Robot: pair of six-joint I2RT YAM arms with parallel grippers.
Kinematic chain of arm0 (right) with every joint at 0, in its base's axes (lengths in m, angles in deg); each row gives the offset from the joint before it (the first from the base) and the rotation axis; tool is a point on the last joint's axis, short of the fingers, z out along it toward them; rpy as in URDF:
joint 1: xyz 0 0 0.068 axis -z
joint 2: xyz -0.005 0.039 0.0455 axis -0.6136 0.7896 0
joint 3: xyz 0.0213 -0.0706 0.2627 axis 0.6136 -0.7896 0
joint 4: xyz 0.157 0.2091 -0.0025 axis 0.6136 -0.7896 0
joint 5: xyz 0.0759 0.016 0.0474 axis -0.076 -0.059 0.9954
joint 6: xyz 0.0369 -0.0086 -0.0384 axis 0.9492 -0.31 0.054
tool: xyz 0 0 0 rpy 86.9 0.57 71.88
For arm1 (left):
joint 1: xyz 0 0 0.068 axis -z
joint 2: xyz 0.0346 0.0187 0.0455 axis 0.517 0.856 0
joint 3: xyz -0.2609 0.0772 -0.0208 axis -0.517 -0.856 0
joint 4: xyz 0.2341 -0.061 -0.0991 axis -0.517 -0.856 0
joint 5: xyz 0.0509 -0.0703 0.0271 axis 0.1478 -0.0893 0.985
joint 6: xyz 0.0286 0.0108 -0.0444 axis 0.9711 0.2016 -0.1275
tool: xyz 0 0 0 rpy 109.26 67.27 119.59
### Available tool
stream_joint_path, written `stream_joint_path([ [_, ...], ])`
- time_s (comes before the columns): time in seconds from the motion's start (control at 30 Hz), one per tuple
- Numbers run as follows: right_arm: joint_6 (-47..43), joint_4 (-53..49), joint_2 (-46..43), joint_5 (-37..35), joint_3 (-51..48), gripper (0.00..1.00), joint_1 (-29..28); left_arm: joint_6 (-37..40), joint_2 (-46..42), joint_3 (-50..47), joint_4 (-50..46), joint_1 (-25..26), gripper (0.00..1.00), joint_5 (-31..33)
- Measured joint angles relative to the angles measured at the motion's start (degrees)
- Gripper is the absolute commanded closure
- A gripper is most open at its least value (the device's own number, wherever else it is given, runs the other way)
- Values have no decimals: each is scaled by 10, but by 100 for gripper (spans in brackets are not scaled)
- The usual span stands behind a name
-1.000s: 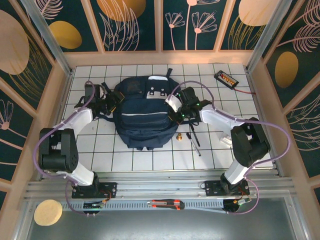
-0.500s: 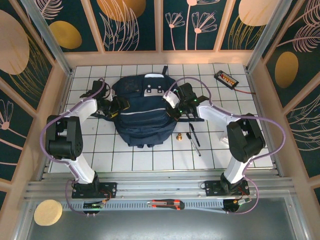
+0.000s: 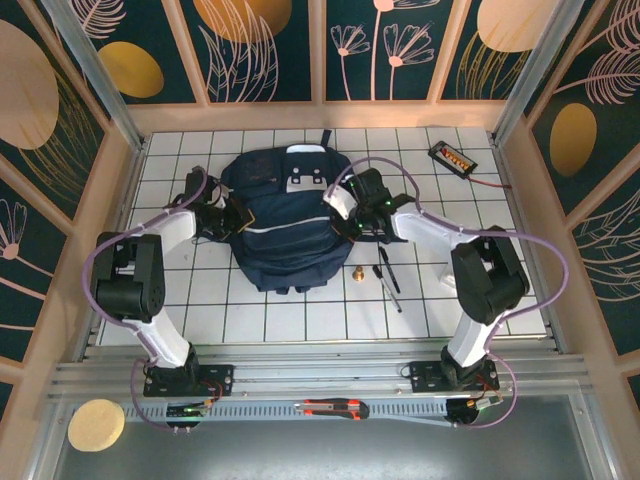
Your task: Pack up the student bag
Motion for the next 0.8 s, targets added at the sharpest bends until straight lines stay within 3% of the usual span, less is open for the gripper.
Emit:
stream_joint_path([
  [0.17,-58,23,-93,27,-99,100,-13,-87,-40,-69,76,1,100,-3],
  [0.37,-98,21,-128,56,-116,100,-15,-135,-44,-76,95,4,100,-16],
  [0.63,-49,7,-62,59,-66,100,-57,-202,-62,-101,155,0,100,17],
  [0.8,4,-52,6,49,5,100,-80,-235,-95,-135,187,-5,100,52],
])
